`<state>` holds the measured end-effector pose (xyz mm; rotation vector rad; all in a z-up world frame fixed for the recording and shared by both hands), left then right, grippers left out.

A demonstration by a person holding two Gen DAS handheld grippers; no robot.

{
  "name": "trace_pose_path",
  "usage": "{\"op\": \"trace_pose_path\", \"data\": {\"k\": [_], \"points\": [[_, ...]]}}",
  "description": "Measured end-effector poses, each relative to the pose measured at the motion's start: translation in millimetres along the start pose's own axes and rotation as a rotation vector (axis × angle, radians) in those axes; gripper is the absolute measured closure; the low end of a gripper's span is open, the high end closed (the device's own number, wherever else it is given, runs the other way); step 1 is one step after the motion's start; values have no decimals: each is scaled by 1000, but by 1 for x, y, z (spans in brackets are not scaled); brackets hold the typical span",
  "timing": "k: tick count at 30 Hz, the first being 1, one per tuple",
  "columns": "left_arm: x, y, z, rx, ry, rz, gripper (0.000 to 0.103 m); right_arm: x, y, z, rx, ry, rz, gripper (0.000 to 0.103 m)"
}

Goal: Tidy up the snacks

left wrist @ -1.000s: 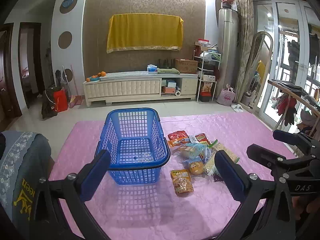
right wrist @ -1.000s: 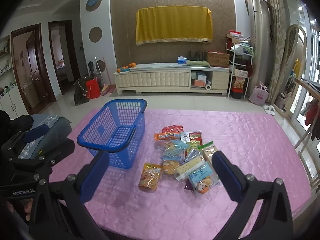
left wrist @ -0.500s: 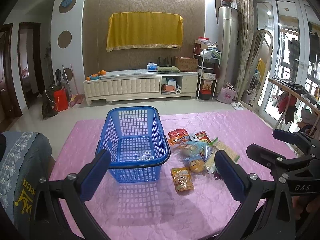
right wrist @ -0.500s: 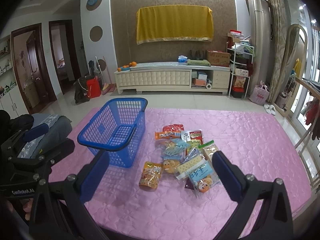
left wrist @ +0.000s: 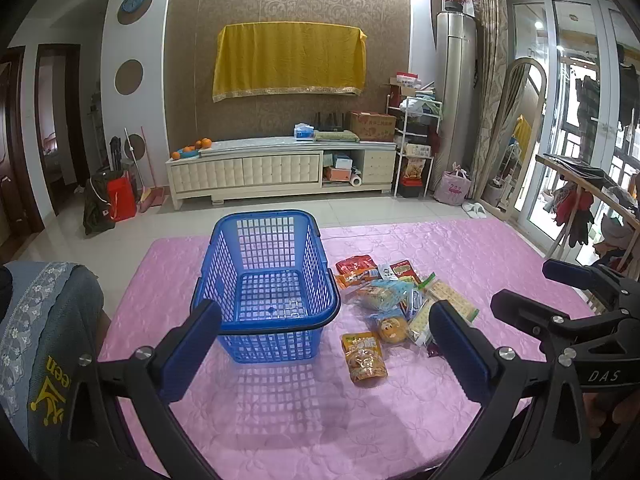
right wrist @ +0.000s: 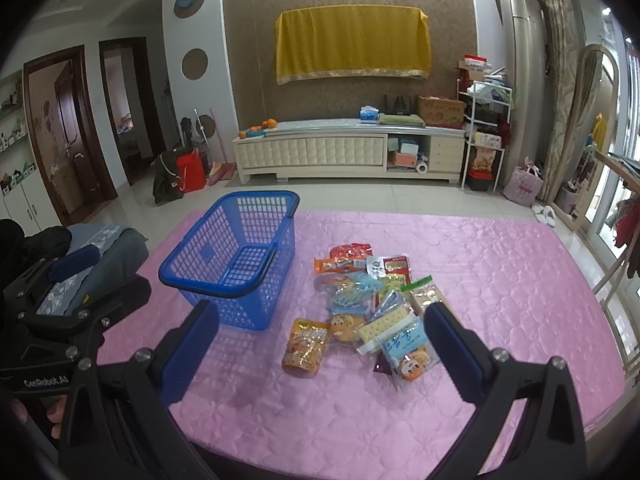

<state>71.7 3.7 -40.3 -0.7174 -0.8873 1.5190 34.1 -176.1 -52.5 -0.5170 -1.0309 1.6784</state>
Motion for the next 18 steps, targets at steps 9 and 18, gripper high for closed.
{"op": "trace_pose_path", "data": {"k": [9, 18], "points": [[-2, 0, 1, 5, -4, 2, 0, -1, 0, 1, 1, -5, -2, 0], [-2, 0, 1, 6, -6, 4, 0, 1, -1, -1, 5, -11, -1, 0]]}}
Point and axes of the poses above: each gripper's, at about its wrist camera, not at the fingertips, and z roughly against the way its jaws point, x to its left, y to its underside, the point moved 8 cm from there along -z, roughly the way its jaws point, and after that the axes turned 9 degrees about -y, right-handed, at the moved point
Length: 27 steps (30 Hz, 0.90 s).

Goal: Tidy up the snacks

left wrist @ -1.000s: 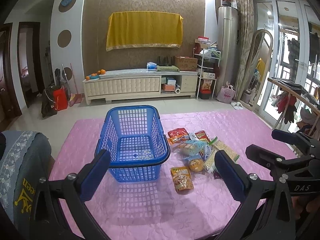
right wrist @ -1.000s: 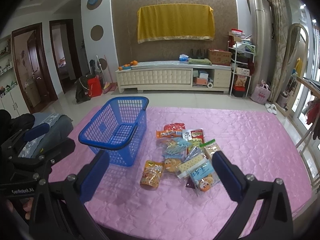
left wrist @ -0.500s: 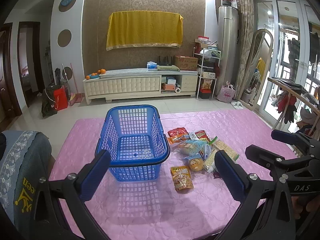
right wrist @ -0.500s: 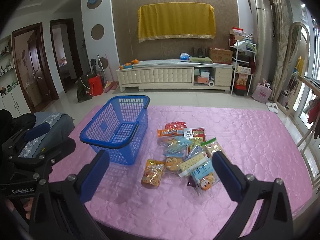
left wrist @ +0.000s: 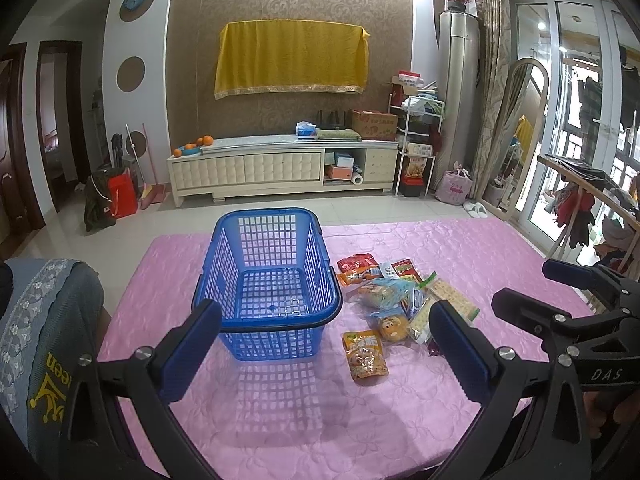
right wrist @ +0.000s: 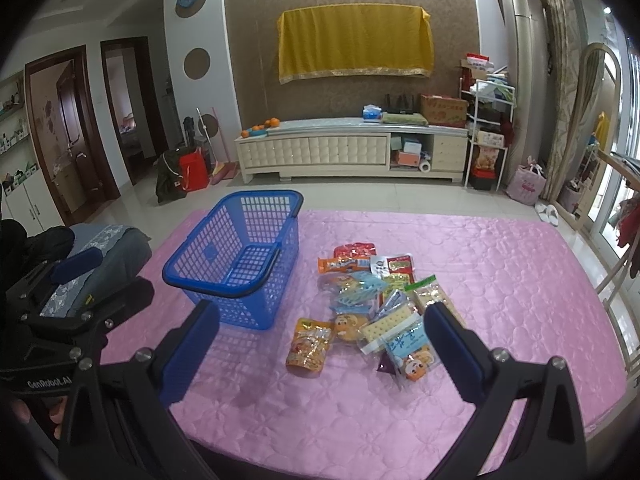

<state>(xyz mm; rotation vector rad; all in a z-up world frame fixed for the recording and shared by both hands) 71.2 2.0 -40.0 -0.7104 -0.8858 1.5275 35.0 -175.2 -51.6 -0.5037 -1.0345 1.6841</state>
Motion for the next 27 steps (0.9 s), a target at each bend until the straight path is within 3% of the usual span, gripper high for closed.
{"op": "trace_pose_path", "data": {"k": [20, 27], "points": [[2, -9, -4, 4, 7, 13, 0, 5, -11, -2, 2, -30, 27, 0], [-17, -20, -18, 38, 55, -39, 0, -9, -21, 1, -24, -3, 53, 0]]}}
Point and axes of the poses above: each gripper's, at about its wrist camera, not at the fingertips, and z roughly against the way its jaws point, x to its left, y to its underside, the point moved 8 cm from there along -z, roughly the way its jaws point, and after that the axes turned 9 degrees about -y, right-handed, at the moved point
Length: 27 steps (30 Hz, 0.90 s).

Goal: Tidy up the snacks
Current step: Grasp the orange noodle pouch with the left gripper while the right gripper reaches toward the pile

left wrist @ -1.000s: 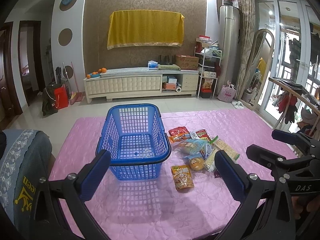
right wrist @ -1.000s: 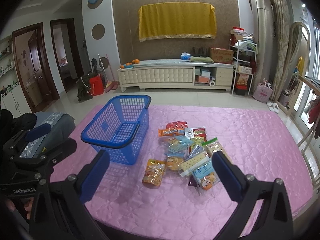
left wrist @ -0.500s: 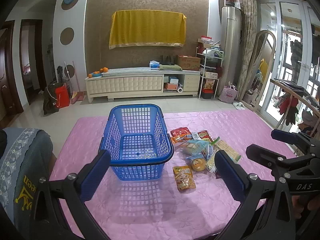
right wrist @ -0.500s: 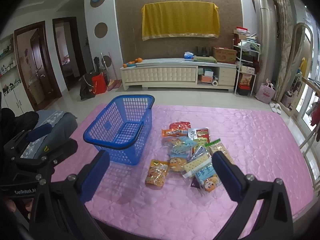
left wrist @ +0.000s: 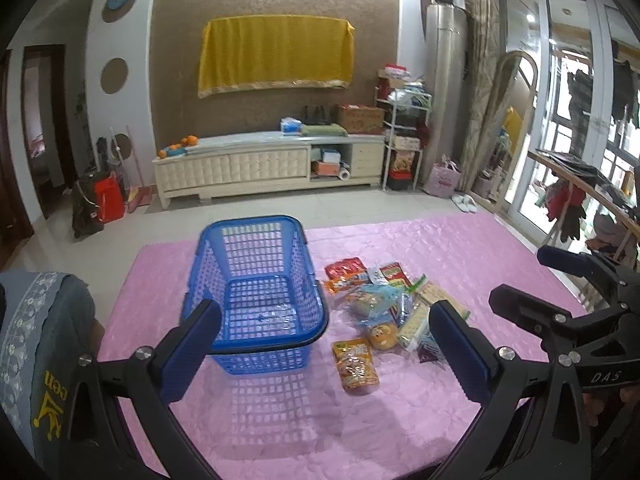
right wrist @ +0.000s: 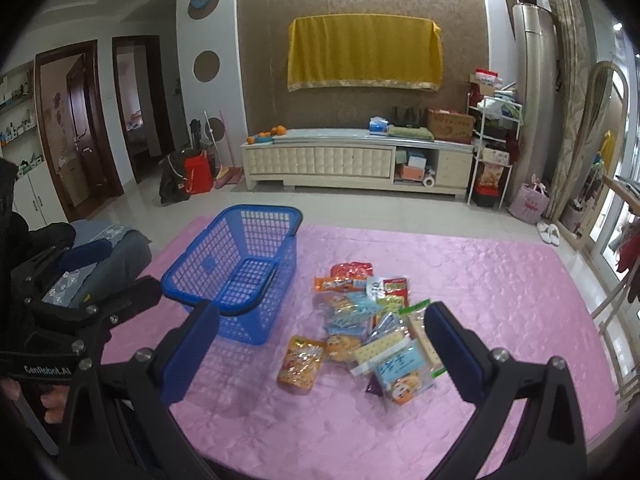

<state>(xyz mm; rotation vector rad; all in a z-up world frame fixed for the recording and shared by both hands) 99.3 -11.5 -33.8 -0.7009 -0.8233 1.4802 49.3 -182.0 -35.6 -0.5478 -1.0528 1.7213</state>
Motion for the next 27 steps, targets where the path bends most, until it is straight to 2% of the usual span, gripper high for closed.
{"op": "trace_pose_path", "data": {"k": [9, 19, 25, 27], "points": [[-41, 3, -38, 99, 74, -39, 0, -46, 11, -12, 54, 32, -50, 0], [-85, 35, -86, 253, 102, -87, 0, -99, 58, -38, 175, 78, -118, 1], [-94, 68, -120, 362, 82, -96, 14, -120, 88, -59, 248, 86, -168, 5], [-92, 78, -128, 394, 81, -87, 22, -123, 97, -69, 271, 75, -177, 7]]}}
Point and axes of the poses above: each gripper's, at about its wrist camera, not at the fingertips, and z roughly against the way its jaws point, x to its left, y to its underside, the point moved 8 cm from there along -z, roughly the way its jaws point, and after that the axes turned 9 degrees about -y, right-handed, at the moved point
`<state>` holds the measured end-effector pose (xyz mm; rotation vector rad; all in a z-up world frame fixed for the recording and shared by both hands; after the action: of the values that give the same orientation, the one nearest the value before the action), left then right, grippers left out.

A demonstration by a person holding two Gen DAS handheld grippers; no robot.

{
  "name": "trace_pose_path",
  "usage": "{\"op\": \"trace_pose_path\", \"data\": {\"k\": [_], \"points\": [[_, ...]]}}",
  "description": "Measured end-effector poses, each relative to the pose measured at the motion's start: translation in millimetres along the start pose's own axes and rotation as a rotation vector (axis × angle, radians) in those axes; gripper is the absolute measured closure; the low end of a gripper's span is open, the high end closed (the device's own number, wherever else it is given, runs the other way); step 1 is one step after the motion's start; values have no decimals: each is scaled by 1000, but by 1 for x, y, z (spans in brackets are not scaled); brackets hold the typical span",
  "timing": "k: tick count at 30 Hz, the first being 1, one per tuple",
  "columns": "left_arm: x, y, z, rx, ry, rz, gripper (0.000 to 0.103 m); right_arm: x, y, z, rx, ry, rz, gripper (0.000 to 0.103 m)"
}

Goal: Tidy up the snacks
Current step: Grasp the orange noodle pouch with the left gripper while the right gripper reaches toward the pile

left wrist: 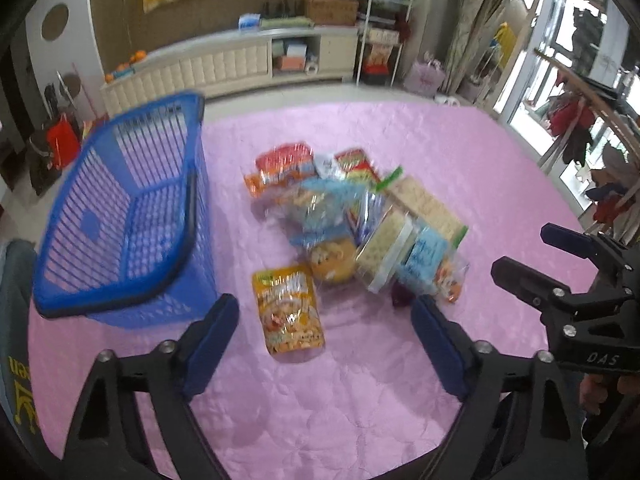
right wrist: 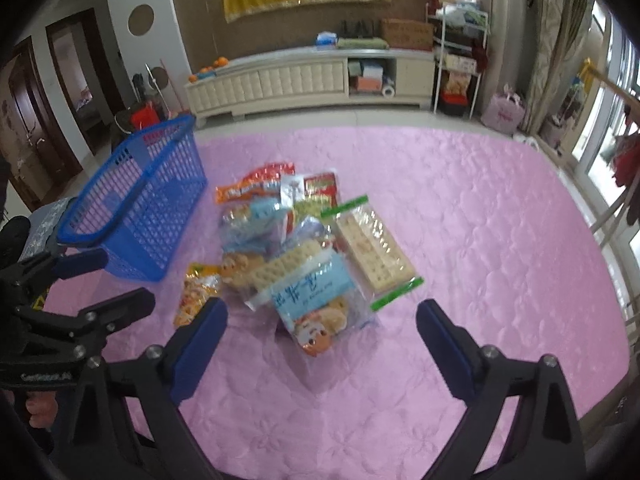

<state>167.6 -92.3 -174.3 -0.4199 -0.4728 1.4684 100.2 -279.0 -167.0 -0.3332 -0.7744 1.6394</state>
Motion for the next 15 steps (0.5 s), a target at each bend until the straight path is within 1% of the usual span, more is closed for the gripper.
{"op": "trace_pose_path", "data": {"k": [2, 6, 10, 12, 14, 15], "points": [[2, 6, -14, 35, -3, 6, 25, -2, 4, -11, 23, 1, -1, 9], [7, 14, -44, 91, -40, 9, 26, -6, 13, -34, 68, 6, -6, 9], [12, 19, -71, 129, -69, 8, 28, -9, 17, -55, 96, 1, -13, 9], [13, 22, -81, 154, -64, 13, 39, -10, 18, -63, 108, 8, -13, 9], [15, 24, -92, 171, -77, 9, 44, -12, 18, -71, 113, 15, -12, 9], [16, 25, -96, 177, -84, 7, 45, -12, 19, -73, 116, 17, -12, 9]]}}
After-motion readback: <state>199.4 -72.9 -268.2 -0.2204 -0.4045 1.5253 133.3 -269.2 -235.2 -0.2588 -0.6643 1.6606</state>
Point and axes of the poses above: each gripper's, at about its wrist camera, not at the fingertips, and z roughly against the way its jaws point, x to its left, y to its underside, the point moved 8 cm from there along -z, roughly the way its jaws point, and after that the axes turned 9 degrees about -y, right-handed, at the moved point
